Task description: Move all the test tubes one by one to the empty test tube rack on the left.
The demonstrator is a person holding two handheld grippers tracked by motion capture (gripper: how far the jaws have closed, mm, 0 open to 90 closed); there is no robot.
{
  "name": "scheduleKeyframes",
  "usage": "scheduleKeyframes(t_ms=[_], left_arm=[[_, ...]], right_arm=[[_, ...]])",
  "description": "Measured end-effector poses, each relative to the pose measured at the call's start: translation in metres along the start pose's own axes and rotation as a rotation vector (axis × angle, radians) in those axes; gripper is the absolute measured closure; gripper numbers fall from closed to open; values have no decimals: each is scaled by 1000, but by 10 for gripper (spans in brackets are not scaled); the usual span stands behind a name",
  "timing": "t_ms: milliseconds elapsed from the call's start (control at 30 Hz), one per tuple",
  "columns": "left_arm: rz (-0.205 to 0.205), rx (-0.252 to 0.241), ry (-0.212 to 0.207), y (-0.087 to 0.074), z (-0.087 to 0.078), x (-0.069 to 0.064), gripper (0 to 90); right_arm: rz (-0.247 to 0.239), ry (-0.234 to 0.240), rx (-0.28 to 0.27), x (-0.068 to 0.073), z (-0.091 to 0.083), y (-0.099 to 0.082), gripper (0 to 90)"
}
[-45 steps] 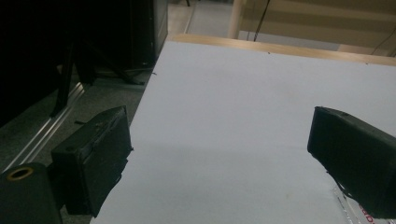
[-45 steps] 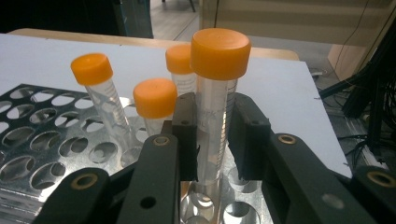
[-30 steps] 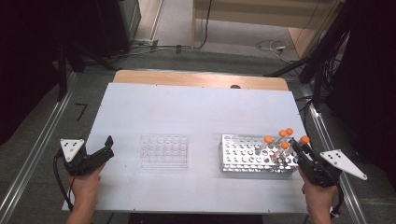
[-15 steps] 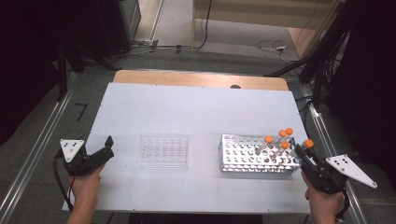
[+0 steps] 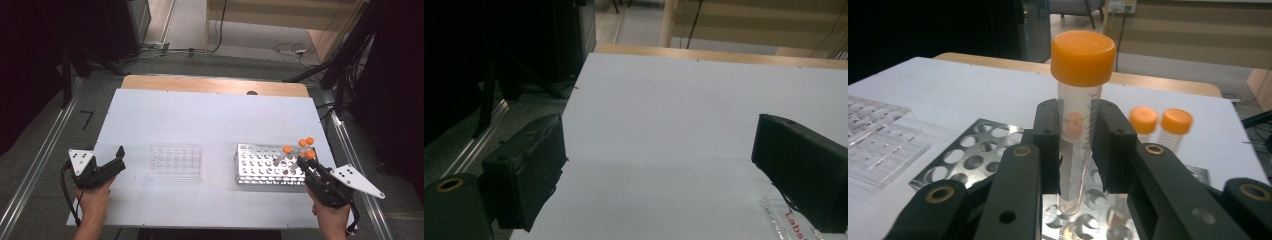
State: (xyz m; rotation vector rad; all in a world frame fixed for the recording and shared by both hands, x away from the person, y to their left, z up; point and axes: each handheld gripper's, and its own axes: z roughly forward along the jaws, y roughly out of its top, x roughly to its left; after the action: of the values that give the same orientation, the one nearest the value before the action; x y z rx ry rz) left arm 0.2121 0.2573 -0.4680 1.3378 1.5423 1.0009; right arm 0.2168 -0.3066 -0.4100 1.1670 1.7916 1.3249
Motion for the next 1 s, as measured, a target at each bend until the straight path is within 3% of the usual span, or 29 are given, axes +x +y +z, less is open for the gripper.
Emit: scheduleKeyframes(t_ms=[567,1000], left_arm=[[34,-10,-83,6,-2,-22,79],[46,-9,-145,15,-1,-41,83]], right_arm=[[-48,121,24,38,29,8,719],[-86,234,42,79,54,13,719]])
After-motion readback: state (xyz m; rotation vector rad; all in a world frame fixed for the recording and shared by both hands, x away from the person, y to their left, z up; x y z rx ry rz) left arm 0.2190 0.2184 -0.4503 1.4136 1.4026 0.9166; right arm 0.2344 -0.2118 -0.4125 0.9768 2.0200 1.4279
